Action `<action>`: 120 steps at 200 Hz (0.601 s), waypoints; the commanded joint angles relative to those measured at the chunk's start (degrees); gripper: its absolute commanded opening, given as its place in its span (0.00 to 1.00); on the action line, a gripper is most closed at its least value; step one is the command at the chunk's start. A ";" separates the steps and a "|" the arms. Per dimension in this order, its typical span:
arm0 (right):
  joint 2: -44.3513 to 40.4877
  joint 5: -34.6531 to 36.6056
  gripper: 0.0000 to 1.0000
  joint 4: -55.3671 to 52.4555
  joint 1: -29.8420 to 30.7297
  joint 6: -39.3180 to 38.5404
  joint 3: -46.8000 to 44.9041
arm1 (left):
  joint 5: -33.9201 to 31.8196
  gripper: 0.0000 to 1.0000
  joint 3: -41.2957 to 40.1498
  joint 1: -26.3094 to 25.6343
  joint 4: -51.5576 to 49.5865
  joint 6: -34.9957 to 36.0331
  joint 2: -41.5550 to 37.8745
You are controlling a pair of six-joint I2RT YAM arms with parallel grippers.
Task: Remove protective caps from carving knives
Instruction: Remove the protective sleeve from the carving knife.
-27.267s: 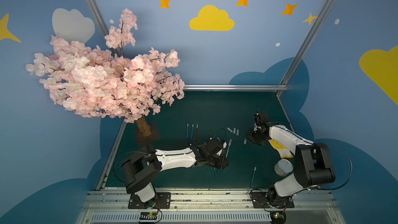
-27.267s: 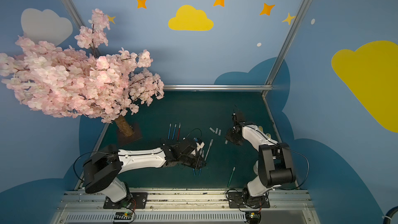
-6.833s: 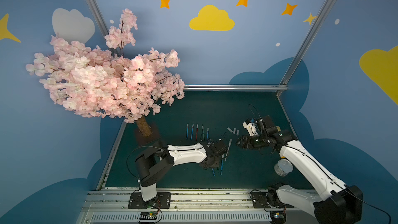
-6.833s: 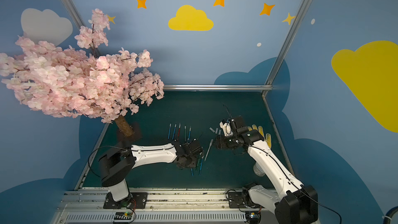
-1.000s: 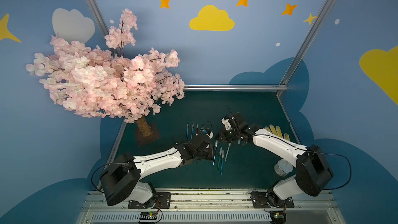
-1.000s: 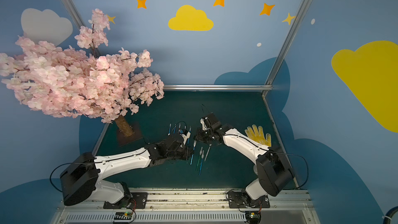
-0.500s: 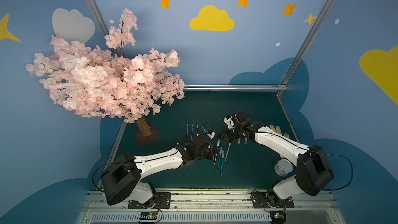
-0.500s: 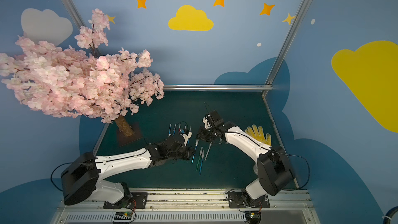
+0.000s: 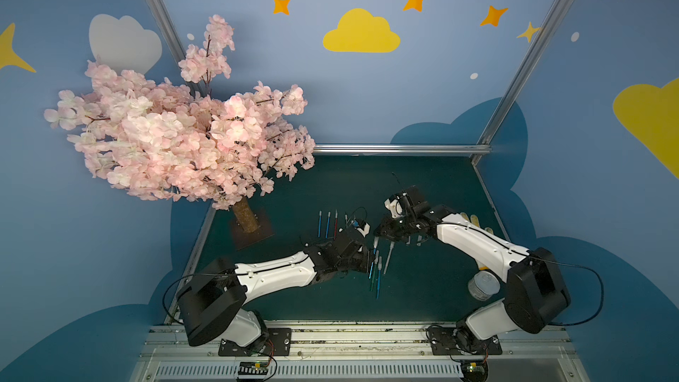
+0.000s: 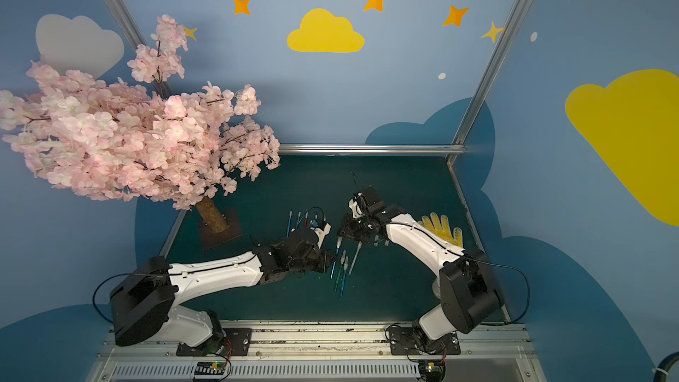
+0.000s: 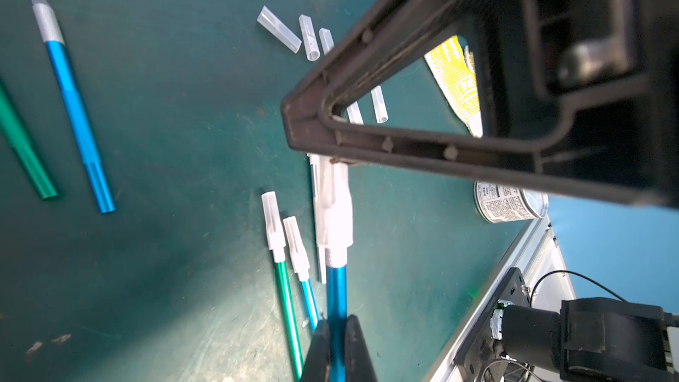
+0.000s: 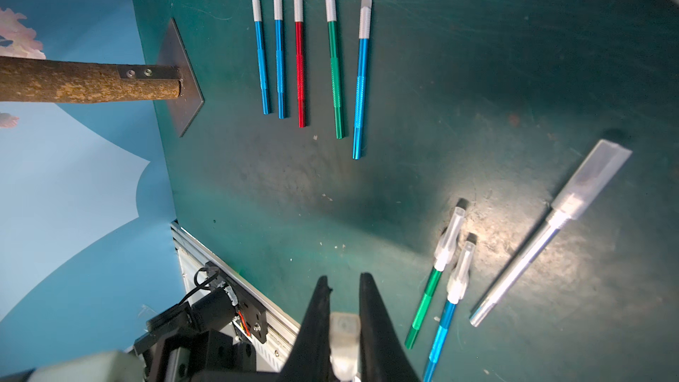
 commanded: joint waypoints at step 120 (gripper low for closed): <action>0.78 6.61 0.08 8.34 -3.90 -1.33 6.09 | 6.56 0.06 -1.19 -3.01 -4.89 -0.69 1.82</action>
